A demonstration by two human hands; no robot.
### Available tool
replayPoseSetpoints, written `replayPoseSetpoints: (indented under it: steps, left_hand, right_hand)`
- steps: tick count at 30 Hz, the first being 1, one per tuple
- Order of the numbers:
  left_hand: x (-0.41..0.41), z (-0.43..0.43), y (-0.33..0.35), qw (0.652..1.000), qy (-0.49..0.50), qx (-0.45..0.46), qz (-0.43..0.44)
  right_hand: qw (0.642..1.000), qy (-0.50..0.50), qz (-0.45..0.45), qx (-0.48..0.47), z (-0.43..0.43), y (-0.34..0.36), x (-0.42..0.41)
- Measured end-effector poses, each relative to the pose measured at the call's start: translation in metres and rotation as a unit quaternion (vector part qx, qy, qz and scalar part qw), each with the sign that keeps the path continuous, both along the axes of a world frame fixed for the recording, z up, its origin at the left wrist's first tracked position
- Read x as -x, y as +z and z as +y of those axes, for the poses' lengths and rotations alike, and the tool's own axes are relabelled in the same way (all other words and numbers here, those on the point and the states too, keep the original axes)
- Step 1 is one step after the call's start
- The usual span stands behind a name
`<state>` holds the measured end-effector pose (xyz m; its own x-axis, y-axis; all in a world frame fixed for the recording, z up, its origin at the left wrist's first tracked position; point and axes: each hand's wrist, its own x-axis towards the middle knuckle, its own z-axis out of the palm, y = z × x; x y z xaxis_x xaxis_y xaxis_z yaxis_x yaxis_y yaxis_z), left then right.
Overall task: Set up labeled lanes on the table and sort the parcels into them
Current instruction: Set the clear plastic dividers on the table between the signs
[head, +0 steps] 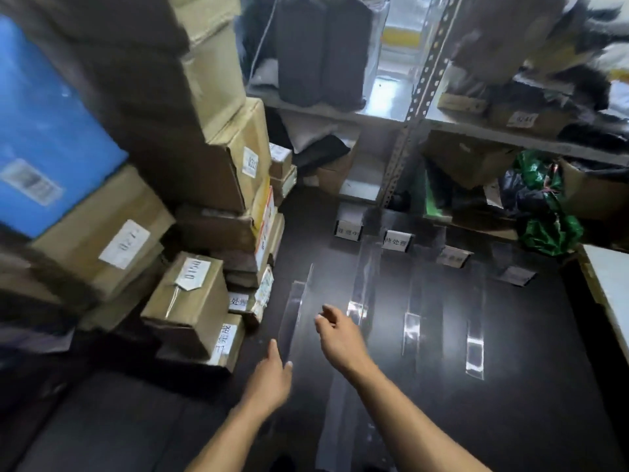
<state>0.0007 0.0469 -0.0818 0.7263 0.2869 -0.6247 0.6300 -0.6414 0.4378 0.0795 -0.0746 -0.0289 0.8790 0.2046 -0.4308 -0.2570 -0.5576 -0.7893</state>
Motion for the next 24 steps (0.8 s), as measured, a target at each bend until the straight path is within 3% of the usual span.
replayPoseSetpoints:
  steps: [3, 11, 24]
  left_hand:
    - [0.002, -0.004, -0.003, 1.0, -0.027, -0.01, -0.004]
    - [-0.004, -0.008, 0.02, 0.989, -0.019, -0.144, -0.024]
    - [0.003, 0.004, 0.058, 0.975, 0.016, -0.155, -0.159]
  right_hand:
    - [0.999, 0.021, 0.019, 0.04, 0.007, -0.012, 0.015]
    - [0.996, 0.021, 0.023, 0.089, 0.001, -0.018, 0.02]
    - [0.994, 0.067, 0.055, 0.07, 0.007, -0.028, 0.022]
